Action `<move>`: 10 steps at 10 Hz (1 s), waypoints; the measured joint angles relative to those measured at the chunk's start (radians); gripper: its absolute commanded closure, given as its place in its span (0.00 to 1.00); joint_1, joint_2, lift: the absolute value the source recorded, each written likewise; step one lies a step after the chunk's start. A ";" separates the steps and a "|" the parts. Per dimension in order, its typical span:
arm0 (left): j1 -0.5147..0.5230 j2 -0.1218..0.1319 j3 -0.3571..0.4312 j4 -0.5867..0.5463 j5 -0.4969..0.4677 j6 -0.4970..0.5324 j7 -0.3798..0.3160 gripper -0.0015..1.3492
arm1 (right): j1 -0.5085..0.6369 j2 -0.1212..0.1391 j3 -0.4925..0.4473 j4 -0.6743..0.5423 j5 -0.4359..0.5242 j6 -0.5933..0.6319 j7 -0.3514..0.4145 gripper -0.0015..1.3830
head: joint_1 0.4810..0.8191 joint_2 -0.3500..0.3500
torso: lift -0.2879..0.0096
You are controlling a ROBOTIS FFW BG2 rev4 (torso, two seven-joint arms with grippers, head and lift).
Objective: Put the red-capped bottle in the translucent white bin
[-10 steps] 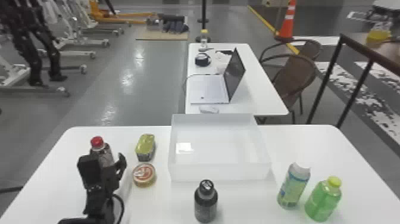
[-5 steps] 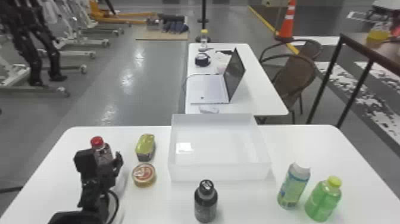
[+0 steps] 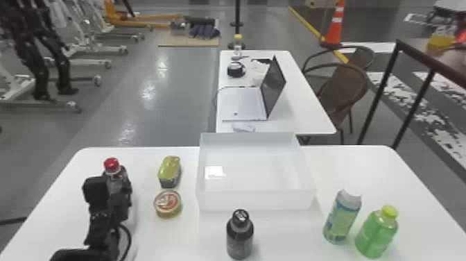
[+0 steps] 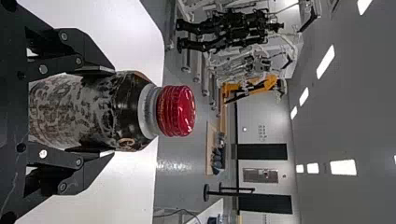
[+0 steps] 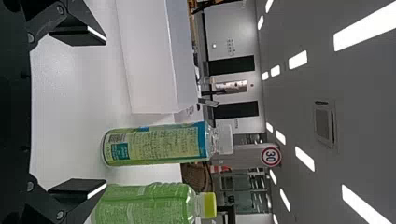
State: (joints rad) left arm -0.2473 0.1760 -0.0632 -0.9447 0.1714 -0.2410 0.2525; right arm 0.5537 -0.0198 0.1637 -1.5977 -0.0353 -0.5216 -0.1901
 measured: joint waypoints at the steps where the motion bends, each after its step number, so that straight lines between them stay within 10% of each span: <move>1: 0.009 0.000 -0.004 -0.013 -0.014 -0.028 -0.001 0.61 | 0.000 0.000 -0.001 0.001 0.000 0.000 0.001 0.15 | 0.20 0.50 | 0.63; 6: 0.138 -0.013 -0.093 -0.395 0.093 -0.031 -0.098 0.61 | 0.000 0.000 -0.001 -0.001 0.000 0.000 0.002 0.15 | 0.20 0.50 | 0.63; 10: 0.067 -0.058 -0.218 -0.440 0.253 0.071 -0.307 0.61 | -0.004 0.000 -0.001 0.004 -0.001 0.000 0.001 0.15 | 0.20 0.50 | 0.63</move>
State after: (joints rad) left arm -0.1805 0.1178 -0.2809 -1.3851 0.4243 -0.1704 -0.0548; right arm 0.5501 -0.0199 0.1626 -1.5940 -0.0358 -0.5216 -0.1886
